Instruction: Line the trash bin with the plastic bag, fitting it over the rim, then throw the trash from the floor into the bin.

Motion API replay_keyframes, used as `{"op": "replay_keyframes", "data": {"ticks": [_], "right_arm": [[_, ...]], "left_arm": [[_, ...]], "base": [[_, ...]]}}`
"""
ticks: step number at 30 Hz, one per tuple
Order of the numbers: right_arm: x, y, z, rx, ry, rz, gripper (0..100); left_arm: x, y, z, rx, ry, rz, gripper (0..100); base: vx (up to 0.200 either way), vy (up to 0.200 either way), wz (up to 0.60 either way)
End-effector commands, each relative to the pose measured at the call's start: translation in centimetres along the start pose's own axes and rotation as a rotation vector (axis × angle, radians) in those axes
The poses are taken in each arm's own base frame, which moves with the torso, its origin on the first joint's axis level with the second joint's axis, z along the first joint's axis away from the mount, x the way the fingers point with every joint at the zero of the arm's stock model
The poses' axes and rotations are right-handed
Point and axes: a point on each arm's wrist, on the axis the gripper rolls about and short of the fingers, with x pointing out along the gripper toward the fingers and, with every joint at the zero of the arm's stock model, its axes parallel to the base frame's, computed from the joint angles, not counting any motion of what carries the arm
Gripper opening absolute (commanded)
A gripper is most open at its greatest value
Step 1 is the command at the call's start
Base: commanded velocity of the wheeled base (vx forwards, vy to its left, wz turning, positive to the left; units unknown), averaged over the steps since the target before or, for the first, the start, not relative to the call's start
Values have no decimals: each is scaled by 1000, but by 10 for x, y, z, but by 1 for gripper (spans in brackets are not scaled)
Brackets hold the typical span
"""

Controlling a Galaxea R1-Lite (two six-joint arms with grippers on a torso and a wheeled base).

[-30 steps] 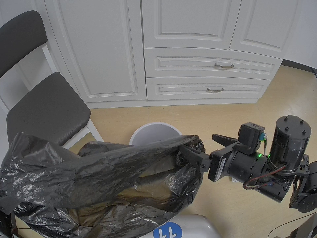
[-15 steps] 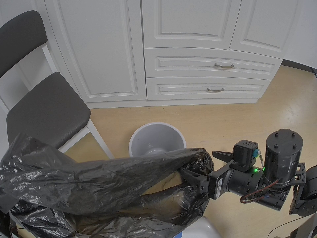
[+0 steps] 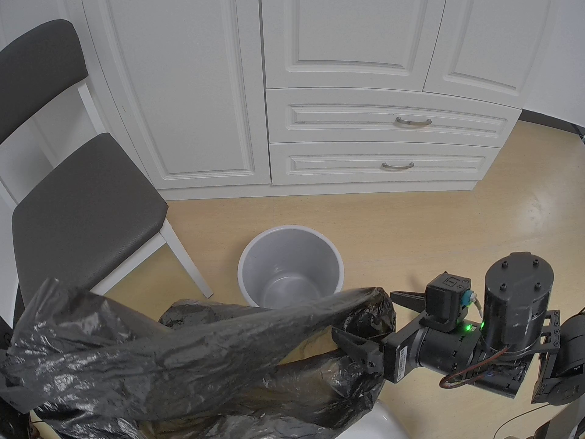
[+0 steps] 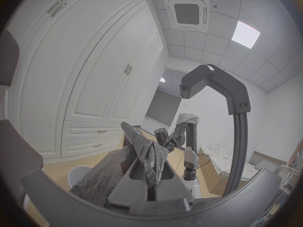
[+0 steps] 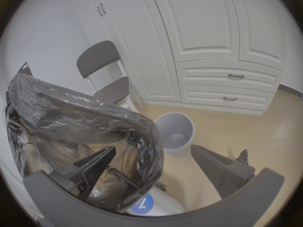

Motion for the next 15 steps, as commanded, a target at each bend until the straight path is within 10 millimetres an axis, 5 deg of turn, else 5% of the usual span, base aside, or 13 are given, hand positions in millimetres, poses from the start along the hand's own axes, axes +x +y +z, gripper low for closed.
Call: {"op": "replay_keyframes", "data": {"ticks": [1, 15], "right_arm": [[3, 4, -6, -13, 24, 9, 100], [3, 5, -21, -75, 82, 16, 100]], "left_arm": [[-1, 0, -5, -11, 19, -16, 0], [-2, 0, -14, 15, 52, -48, 0]], "base": [[0, 0, 0], [0, 0, 0]]}}
